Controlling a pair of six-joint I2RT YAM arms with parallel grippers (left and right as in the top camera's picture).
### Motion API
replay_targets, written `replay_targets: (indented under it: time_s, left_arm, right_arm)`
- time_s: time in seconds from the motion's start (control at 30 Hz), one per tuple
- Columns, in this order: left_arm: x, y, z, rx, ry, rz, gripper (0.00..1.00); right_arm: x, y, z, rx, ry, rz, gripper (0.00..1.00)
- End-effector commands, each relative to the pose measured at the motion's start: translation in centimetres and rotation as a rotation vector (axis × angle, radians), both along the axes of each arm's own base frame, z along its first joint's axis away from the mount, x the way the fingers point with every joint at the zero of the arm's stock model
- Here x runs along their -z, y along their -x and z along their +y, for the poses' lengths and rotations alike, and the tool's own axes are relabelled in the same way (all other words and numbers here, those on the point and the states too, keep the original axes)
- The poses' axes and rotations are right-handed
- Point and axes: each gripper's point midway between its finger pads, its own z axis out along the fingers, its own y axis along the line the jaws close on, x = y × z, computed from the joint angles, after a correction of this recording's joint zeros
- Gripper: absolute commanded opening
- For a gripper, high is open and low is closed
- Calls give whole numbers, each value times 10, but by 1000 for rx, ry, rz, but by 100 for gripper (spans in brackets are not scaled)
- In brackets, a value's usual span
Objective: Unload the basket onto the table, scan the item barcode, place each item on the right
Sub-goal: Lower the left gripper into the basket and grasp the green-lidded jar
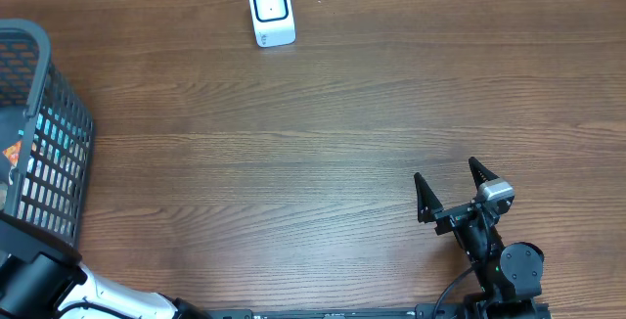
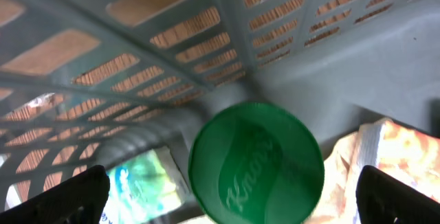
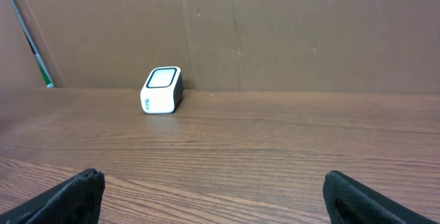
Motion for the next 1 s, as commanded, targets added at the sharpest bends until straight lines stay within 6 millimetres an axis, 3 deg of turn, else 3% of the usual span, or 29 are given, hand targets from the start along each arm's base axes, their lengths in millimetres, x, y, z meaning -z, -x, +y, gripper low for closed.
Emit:
replay_targets:
  time_s: [0.0,0.3,0.83,0.93,0.97]
  left_arm:
    - [13,2,5,14,-1,37,99]
    - [31,-25,0,162,46,-5,100]
    - [64,-24,-1,197,99,45,94]
    - [70,-24,-1,196,109,50,89]
    - [70,-25,-1,196,109,48,83]
  right_arm:
    - [2,0,0,-1,4,-4,100]
    - [2,0,0,-1,4,-4,100]
    - [2,0,0,-1,4,-4,100]
    - [2,0,0,-1,4,-4,100]
    - [2,0,0,-1,4,-4,100]
